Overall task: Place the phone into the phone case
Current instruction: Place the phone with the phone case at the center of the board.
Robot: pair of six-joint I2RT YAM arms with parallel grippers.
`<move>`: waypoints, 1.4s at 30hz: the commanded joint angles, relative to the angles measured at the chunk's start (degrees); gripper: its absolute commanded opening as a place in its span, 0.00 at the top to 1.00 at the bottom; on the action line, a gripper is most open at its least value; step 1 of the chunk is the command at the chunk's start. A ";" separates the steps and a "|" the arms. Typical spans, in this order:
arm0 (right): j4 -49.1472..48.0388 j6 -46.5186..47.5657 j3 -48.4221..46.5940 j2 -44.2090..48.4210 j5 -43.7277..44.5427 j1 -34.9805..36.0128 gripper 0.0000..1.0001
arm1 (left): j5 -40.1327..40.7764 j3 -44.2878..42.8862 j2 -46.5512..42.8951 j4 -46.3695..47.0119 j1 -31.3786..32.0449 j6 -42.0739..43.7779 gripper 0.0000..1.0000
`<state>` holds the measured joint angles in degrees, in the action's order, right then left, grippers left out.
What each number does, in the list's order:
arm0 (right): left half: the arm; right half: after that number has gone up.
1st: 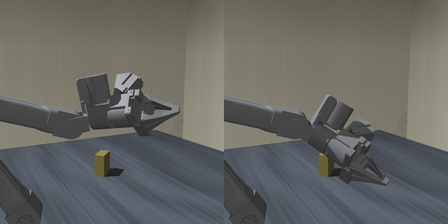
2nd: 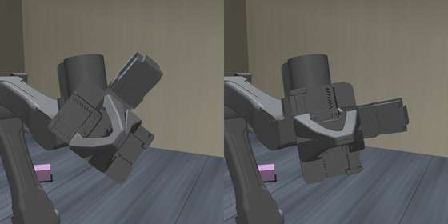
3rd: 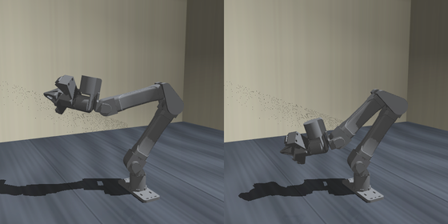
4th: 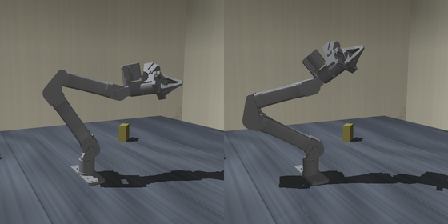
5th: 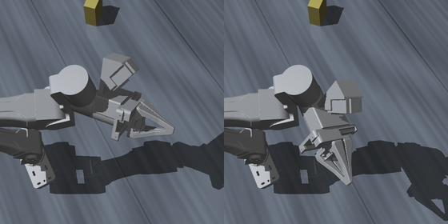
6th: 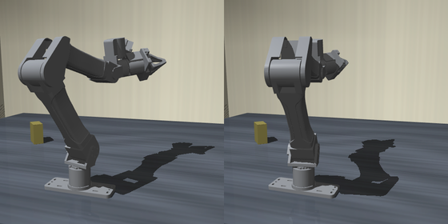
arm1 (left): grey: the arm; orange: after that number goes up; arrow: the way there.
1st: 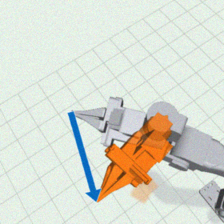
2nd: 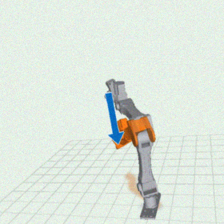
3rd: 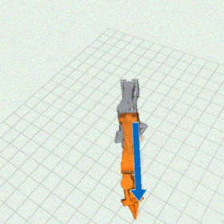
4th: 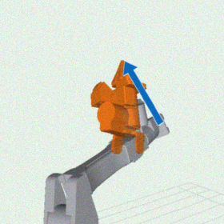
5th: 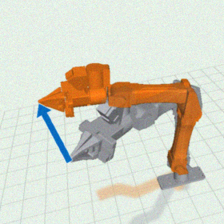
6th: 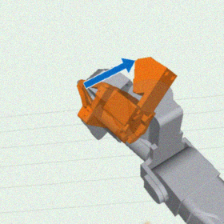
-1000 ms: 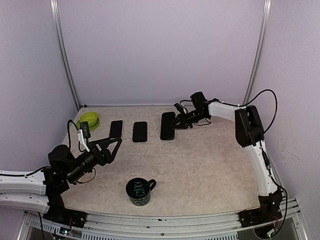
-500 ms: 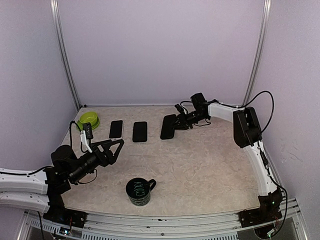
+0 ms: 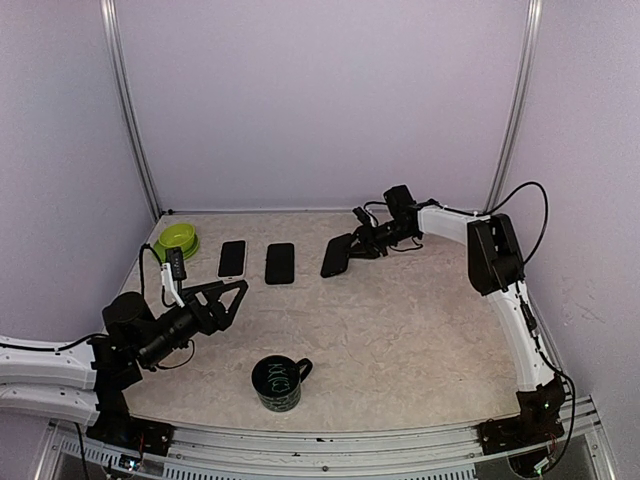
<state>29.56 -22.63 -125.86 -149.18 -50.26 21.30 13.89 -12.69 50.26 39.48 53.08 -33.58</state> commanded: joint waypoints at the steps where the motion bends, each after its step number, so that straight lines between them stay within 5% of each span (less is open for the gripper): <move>1: -2.25 -0.79 -0.86 -0.11 0.92 -1.47 0.65 | 0.00 0.73 0.01 1.96 -0.09 -0.34 0.01; 14: -5.72 -2.75 1.41 0.72 1.40 -2.58 0.61 | 0.80 0.99 -0.03 2.19 -0.09 0.24 0.01; 24: -4.79 1.12 6.83 6.08 6.56 -2.52 0.46 | 3.42 0.48 -1.63 -0.97 -0.21 1.32 0.01; 29: -7.09 4.24 17.63 15.64 12.71 -2.50 0.33 | 4.65 -2.81 -3.84 -8.02 -1.57 2.38 0.01; 36: -14.79 7.17 39.20 34.40 23.87 -2.49 0.01 | 5.18 -11.81 -3.88 -23.95 -6.68 2.73 0.01; 42: -24.50 9.97 60.78 54.21 32.44 -2.49 0.00 | 6.75 -16.07 -3.24 -30.17 -10.43 6.05 0.01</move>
<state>13.30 -15.62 -75.40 -105.01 -25.63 19.05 18.63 -26.06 46.76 16.49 44.56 -30.83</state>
